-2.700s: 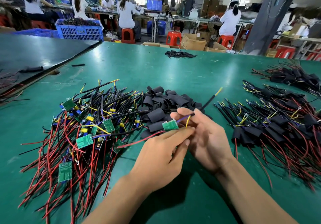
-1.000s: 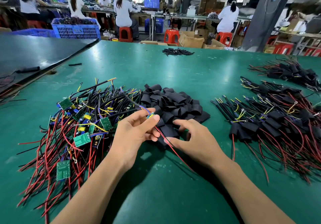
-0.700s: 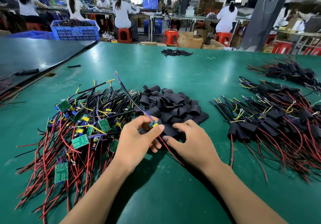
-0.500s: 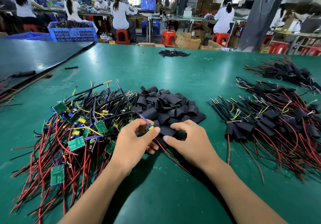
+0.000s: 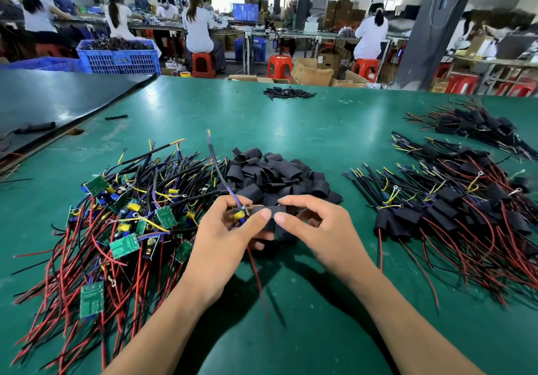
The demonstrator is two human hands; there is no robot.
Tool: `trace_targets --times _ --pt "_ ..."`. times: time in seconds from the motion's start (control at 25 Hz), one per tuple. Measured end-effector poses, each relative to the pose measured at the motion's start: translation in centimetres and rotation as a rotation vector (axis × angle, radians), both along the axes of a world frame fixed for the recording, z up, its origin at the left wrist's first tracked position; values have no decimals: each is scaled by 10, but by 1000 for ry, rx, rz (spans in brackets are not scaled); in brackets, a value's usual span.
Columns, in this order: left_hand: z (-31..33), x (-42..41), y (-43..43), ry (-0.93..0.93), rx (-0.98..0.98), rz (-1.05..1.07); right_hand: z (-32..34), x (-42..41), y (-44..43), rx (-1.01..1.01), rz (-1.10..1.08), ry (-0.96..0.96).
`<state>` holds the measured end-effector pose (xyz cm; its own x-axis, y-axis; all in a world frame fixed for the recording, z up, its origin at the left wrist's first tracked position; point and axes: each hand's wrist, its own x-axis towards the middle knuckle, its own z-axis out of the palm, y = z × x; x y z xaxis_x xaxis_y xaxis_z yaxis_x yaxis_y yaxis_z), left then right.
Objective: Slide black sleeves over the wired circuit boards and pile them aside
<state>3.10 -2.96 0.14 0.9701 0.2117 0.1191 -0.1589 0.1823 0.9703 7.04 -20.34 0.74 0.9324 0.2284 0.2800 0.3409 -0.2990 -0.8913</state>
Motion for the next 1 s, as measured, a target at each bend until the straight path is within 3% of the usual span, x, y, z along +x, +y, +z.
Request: trace_targets --times 0.24,0.44,0.72,1.0 --pt "3 -2 -3 -77 -37 50 0 0 1 131 27 32" --pt "11 -5 -7 -103 -141 76 -3 -3 21 520 166 311" --pt "12 -6 -16 -62 -185 60 -1 -10 31 731 269 459" --pt "14 -7 -16 2 -176 10 0 -11 30 656 154 396"
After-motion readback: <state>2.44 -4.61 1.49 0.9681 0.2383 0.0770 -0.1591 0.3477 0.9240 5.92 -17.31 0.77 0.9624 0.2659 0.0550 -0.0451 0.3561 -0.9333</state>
